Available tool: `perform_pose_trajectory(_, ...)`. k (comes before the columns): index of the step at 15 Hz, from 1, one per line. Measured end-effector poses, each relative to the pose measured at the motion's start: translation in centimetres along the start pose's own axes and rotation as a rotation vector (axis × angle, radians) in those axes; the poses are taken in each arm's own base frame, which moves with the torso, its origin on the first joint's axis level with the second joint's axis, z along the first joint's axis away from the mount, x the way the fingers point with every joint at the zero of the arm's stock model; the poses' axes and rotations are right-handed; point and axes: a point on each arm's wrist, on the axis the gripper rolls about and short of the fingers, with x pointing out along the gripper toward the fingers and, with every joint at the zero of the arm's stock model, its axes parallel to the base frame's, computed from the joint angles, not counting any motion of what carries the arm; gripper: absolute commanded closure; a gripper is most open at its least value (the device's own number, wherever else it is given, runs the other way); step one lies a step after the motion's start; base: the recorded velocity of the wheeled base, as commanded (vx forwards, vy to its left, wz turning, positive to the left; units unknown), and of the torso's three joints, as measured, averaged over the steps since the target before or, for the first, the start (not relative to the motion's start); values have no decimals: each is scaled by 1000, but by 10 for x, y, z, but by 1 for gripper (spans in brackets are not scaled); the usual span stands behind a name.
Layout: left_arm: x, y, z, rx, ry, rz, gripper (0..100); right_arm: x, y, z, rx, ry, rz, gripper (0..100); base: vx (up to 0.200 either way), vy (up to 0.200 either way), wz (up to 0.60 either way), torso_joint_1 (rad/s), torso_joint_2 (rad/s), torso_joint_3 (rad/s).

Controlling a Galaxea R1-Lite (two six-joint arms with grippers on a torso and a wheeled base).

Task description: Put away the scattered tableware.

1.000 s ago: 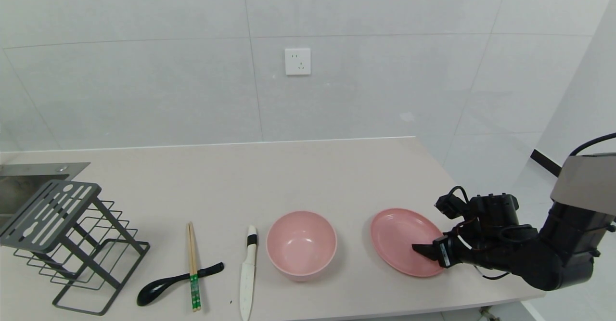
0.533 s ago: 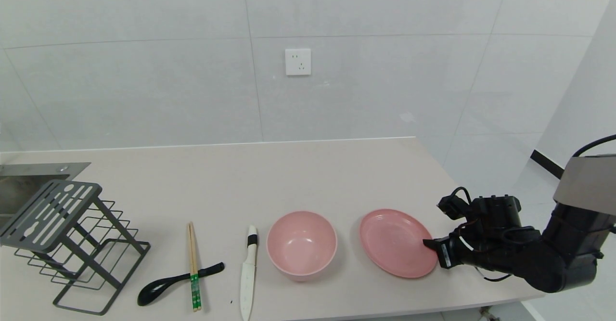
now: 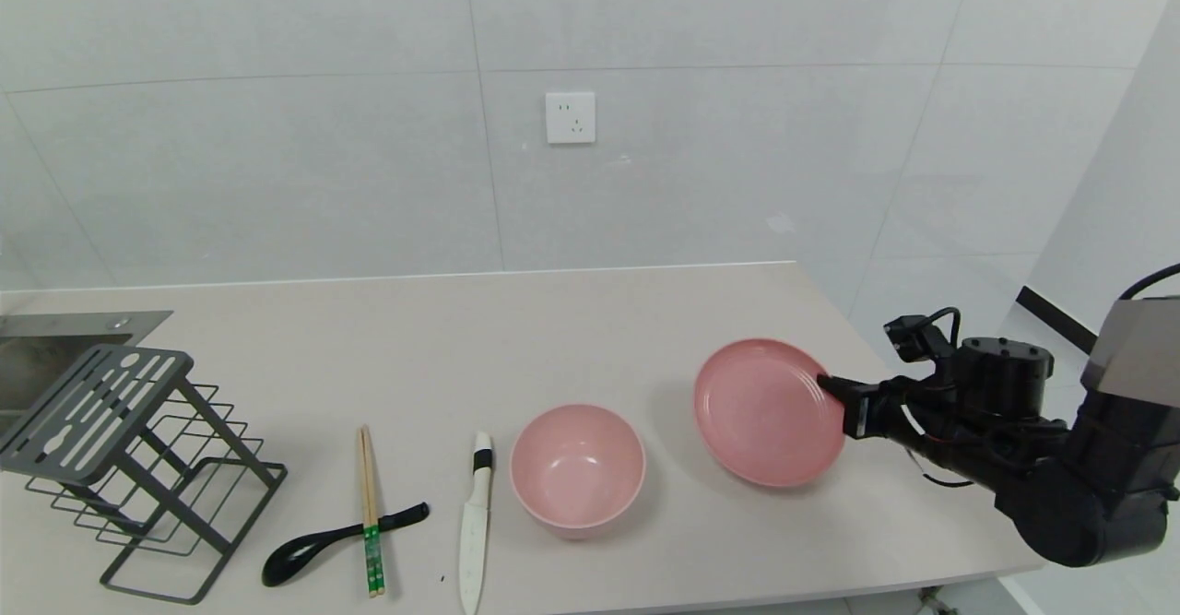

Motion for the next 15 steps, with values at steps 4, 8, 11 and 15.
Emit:
perform_pose_trajectory(4,0,0,0,-2,0,0,0,-14,5,6,80,-104,14,100,0,0,0,0,0,0)
perform_pose_trajectory(8,0,0,0,-5,-1,-1,0,-39,14,26,61,-167,21,100,0,0,0,0,0,0)
perform_pose_trajectory(11,0,0,0,-5,-2,0,0,-80,29,41,40,-228,35,100,0,0,0,0,0,0)
perform_pose_trajectory(15,0,0,0,2,-2,-3,0,-120,36,55,16,-326,33,100,0,0,0,0,0,0)
